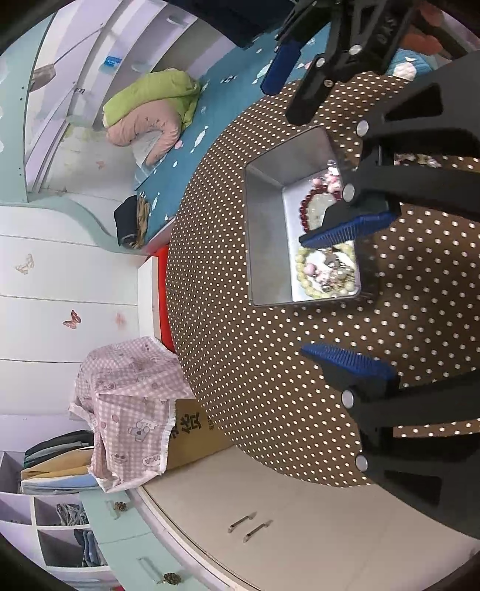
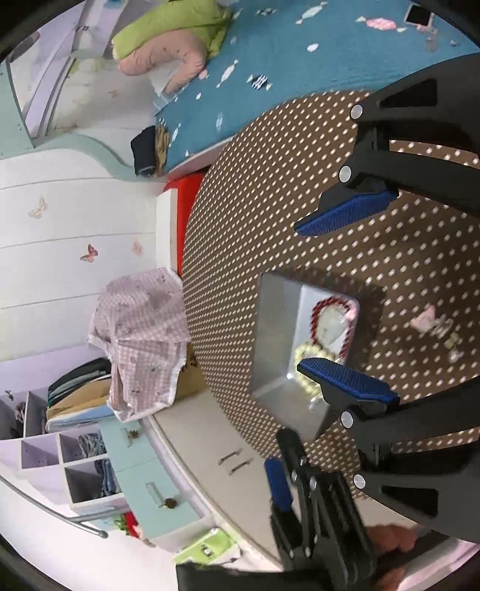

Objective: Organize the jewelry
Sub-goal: 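Open both tools to release the charms into the tin, then grasp the white flower charm with the right tool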

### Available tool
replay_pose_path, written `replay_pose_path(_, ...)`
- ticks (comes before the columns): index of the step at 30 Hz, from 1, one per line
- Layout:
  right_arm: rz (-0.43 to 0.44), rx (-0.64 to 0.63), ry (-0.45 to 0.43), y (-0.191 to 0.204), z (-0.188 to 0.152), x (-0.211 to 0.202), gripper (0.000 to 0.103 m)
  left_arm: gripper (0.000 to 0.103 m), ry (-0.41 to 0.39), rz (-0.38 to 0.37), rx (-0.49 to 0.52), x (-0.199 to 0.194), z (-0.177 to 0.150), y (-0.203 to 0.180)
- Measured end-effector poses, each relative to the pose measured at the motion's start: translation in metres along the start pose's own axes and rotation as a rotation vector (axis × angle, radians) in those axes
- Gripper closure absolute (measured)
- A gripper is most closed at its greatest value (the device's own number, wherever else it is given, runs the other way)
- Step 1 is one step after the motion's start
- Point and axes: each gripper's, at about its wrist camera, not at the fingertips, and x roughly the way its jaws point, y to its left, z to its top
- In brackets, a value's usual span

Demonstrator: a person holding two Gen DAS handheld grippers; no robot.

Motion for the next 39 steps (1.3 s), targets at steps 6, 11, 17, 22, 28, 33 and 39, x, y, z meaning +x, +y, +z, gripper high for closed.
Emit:
replay_pose_path(6, 0.011, -0.029, 0.09, 0.0, -0.038, 0.0, 0.036, 0.048, 0.03, -0.007, 0.037, -0.008, -0.026, -0.007)
replay_pose_path(11, 0.03, -0.044, 0.184, 0.009, -0.068, 0.014, 0.037, 0.041, 0.069, -0.033, 0.066, -0.008, -0.056, -0.018)
replay_pose_path(17, 0.026, -0.033, 0.227, 0.01, -0.084, 0.031, 0.063, 0.041, 0.127, -0.062, 0.047, -0.001, -0.08, -0.023)
replay_pose_path(22, 0.047, 0.049, 0.233, -0.008, -0.086, 0.03, 0.082, 0.041, 0.163, -0.094, 0.036, 0.004, -0.09, -0.03)
replay_pose_path(28, 0.028, 0.086, 0.204, -0.026, -0.092, 0.013, 0.082, 0.041, 0.172, -0.156, 0.067, 0.007, -0.092, -0.054)
replay_pose_path(33, 0.02, 0.096, 0.182, -0.035, -0.095, -0.002, 0.082, 0.041, 0.2, -0.202, 0.104, 0.016, -0.097, -0.078)
replay_pose_path(39, 0.013, 0.115, 0.186, -0.045, -0.099, -0.008, 0.082, 0.084, 0.165, -0.119, 0.191, 0.017, -0.099, -0.095)
